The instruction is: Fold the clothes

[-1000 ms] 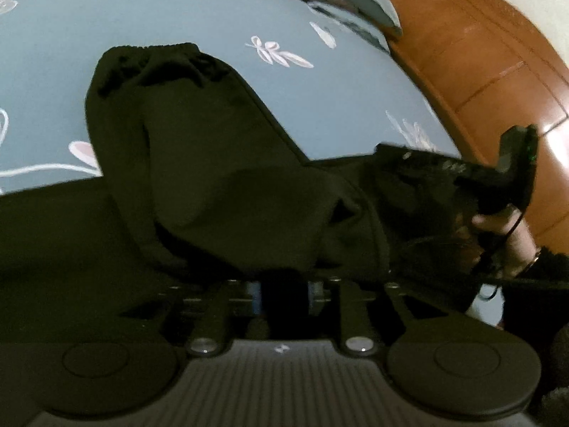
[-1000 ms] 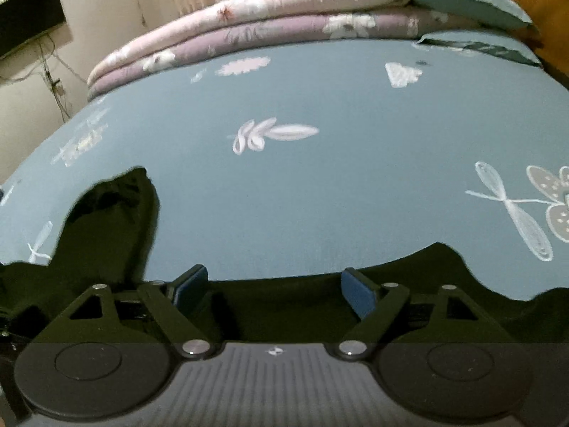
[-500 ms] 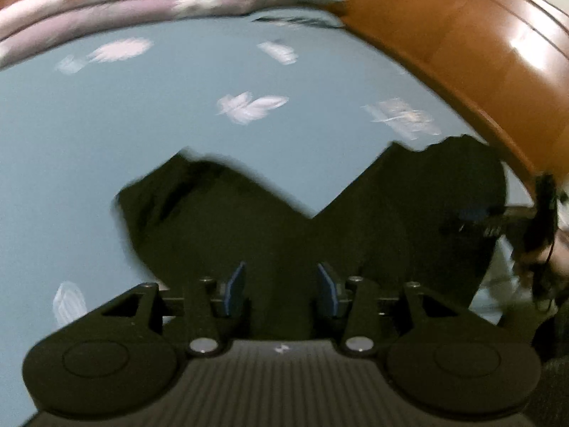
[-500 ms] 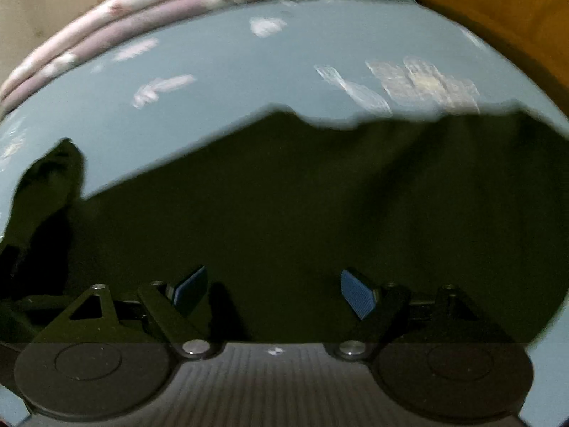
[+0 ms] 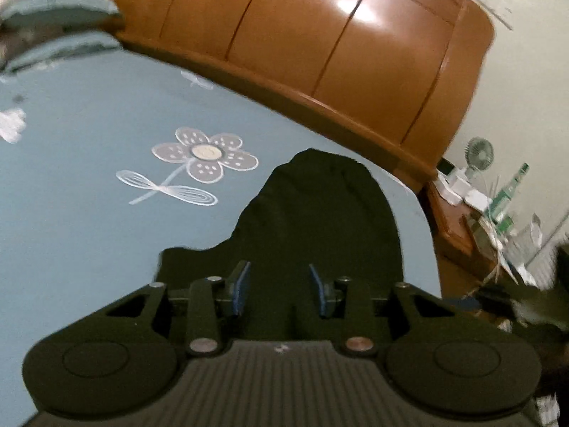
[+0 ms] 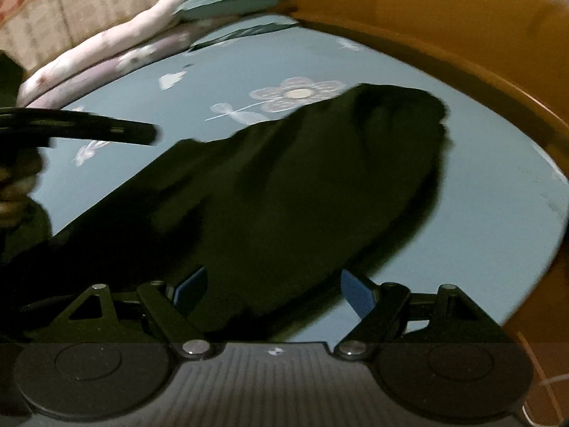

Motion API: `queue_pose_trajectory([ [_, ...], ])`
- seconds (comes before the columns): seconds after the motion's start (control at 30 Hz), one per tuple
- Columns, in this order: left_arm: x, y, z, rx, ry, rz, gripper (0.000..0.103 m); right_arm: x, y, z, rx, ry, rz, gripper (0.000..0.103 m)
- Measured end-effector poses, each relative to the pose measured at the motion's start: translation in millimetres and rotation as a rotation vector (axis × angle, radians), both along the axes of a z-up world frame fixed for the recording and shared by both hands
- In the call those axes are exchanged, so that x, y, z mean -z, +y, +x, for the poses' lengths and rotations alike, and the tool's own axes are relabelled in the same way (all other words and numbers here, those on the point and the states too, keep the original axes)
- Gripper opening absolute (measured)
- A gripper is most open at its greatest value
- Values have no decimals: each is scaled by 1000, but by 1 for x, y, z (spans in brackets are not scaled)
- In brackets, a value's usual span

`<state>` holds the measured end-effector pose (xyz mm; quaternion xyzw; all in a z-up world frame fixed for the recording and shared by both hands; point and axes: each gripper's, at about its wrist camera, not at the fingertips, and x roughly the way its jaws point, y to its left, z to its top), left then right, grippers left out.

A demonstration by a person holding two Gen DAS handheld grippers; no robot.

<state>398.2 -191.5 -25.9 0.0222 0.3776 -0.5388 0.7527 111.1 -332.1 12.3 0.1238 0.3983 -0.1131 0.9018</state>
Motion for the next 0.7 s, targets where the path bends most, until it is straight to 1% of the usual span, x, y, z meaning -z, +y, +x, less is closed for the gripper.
queue_pose_trajectory([
  [0.07,18,-15,15,-43,46,21,33,-1,-9,-4,37,-9,6,86],
  [0.13,37,-24,28,-96,74,97,32,0,-19,-5,69,-20,19,86],
  [0.17,44,-26,33,-115,83,119,24,0,-24,-6,85,-27,27,86],
  [0.2,46,-25,37,-123,93,117,21,1,-29,-5,100,-33,34,86],
  [0.27,41,-21,42,-137,110,101,21,1,-38,-2,126,-51,46,86],
  [0.33,33,-17,42,-154,106,89,21,0,-48,0,147,-82,69,86],
  [0.37,30,-17,41,-148,100,86,22,0,-55,2,156,-99,81,83],
  [0.43,29,-18,38,-129,93,87,23,1,-71,8,174,-123,96,75],
  [0.47,29,-19,37,-119,90,88,24,1,-81,10,187,-130,95,69],
  [0.5,32,-21,36,-119,92,101,24,1,-91,13,200,-142,102,63],
  [0.53,37,-24,37,-125,97,123,24,1,-104,18,214,-160,119,60],
  [0.57,42,-25,39,-130,104,128,24,1,-117,21,228,-179,141,55],
  [0.6,44,-25,39,-133,107,122,25,1,-130,24,243,-198,165,53],
  [0.7,43,-25,37,-133,101,120,27,4,-165,36,277,-225,220,51],
])
